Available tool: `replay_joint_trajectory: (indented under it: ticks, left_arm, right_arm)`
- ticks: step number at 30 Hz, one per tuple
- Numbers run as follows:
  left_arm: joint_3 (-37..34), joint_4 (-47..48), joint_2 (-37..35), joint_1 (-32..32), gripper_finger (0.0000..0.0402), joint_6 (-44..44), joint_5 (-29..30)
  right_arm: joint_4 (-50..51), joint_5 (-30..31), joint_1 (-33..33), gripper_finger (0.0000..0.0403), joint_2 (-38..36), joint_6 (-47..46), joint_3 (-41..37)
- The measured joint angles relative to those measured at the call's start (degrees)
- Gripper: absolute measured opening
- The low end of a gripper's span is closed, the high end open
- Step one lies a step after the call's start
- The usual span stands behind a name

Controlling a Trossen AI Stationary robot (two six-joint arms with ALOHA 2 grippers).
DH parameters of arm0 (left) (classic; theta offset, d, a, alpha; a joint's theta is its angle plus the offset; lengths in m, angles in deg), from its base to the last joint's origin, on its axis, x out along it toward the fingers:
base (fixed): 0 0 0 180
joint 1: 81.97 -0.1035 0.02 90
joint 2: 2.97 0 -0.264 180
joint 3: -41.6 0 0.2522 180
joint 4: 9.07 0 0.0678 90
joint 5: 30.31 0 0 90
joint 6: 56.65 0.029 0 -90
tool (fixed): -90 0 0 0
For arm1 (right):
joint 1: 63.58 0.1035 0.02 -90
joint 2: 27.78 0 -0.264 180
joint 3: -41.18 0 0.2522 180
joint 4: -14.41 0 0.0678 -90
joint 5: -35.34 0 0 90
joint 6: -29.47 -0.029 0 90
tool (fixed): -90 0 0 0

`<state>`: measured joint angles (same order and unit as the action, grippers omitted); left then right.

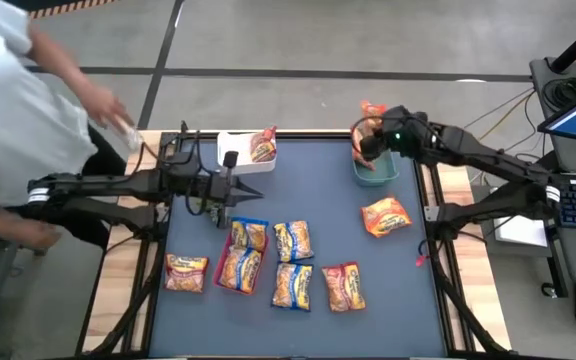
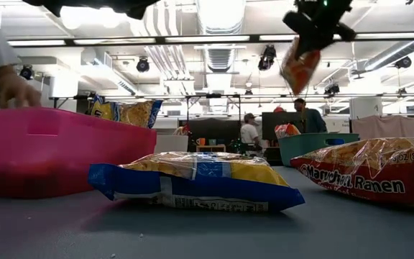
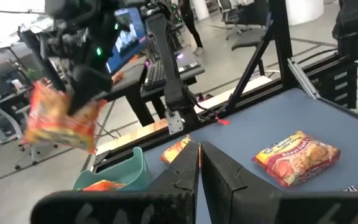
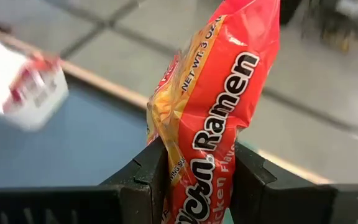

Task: Sort Maruchan noodles
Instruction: Put the left orange noodle pack into the green bin

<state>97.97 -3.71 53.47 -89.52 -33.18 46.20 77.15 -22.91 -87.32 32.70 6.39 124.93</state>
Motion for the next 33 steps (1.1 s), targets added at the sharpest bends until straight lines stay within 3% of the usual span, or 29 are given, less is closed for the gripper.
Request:
replay_joint_trajectory:
  ticks: [4,12,23,33]
  left_arm:
    - [-0.8,0.5,-3.2,0.0,0.0,0.0,1.2]
    - [-4.3,0.2,-10.1,-0.1,0.0,-0.3,13.1]
    - [-6.7,0.3,-13.1,-0.1,0.0,-0.5,13.6]
    - [-6.7,0.4,-12.4,-0.1,0.0,-0.2,13.6]
  right_arm:
    - [6.0,-9.5,-6.6,0.0113,1.5,-2.4,-0.5]
    - [15.0,-11.1,-15.3,0.0113,7.9,-1.3,-1.2]
    - [10.4,-13.6,-21.0,0.0113,20.8,4.3,-1.0]
    - [9.6,-13.7,-22.1,0.0122,28.6,5.7,-0.9]
